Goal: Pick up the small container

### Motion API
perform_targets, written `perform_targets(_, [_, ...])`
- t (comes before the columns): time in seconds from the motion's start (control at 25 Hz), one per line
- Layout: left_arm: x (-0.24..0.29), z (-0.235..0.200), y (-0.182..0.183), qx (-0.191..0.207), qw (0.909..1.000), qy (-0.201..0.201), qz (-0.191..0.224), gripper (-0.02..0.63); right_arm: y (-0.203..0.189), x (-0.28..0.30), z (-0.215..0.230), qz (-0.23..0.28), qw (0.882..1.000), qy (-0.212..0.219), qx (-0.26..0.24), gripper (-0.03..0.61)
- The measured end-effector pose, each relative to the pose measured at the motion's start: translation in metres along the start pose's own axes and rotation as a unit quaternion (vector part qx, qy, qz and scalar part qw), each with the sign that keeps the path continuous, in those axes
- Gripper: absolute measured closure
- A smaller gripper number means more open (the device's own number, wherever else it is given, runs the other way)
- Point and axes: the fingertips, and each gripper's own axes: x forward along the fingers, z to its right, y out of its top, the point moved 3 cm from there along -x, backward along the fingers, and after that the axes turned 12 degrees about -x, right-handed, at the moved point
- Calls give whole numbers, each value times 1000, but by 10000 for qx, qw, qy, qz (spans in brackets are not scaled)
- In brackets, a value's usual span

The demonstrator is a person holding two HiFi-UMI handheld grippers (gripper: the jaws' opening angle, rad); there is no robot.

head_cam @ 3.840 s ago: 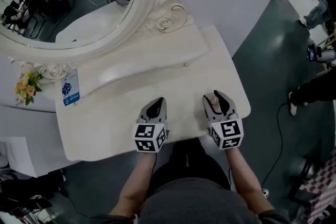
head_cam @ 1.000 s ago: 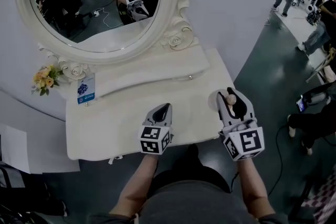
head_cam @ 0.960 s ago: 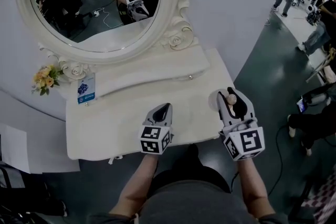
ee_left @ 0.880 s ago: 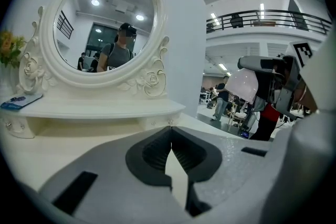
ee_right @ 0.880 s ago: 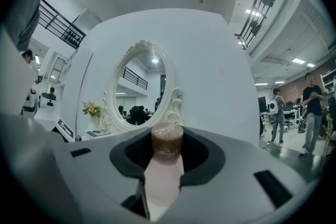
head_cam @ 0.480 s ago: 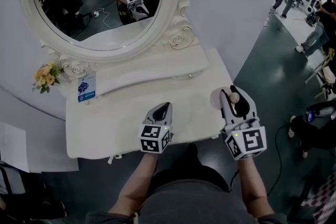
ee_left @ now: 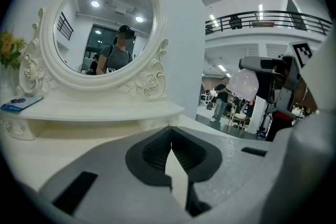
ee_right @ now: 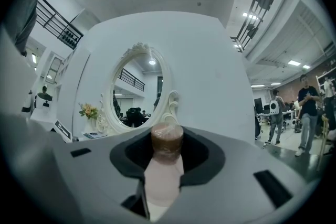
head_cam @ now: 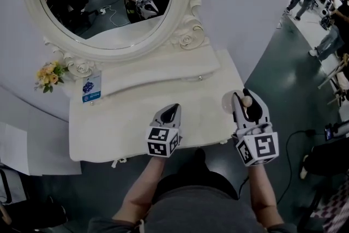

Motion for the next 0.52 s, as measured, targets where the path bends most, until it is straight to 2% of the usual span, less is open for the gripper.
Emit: perform_targets(0.52, [11,1,5,-13,10000,-30,22,607,-2,6,10,-31,10000,-40,26,448])
